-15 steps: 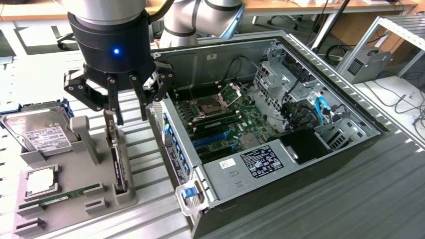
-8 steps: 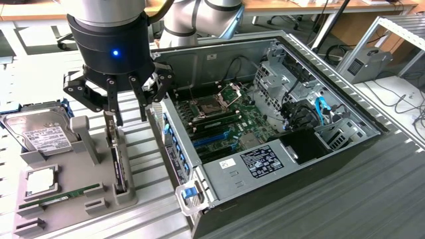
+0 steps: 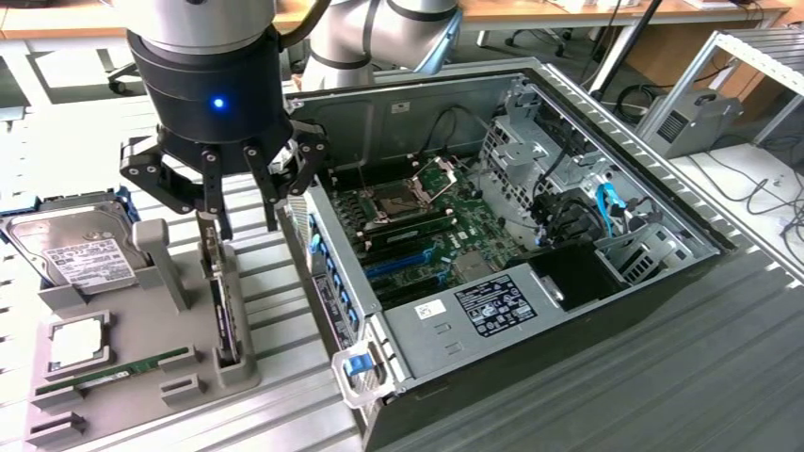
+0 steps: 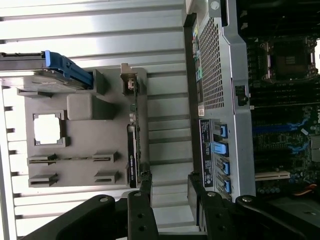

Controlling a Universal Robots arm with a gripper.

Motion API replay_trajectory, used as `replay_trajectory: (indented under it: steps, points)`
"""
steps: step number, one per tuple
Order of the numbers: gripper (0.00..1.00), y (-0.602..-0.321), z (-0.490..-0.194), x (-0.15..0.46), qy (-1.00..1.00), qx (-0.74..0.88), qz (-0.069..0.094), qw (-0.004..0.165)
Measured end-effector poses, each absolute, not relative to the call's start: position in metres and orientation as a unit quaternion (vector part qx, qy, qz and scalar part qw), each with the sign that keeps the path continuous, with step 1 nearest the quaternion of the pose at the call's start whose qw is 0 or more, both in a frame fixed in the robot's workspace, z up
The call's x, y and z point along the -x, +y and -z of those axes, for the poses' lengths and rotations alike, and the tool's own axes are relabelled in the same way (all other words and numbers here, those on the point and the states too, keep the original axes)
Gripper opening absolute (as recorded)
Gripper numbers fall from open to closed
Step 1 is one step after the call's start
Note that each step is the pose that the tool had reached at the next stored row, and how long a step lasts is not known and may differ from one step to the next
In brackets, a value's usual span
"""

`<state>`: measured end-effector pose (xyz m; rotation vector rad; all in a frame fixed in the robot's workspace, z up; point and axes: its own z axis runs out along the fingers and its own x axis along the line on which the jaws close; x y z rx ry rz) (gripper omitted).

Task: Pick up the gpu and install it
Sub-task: 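Pick up the gpu and move the gpu toward the slot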

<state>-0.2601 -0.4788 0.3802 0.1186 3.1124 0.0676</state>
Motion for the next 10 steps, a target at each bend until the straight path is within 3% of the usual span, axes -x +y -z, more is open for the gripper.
replay_trajectory:
  steps: [10]
  points:
    - [0.42, -0.4788, -0.3782, 0.2604, 0.999, -0.038, -0.022, 0.013]
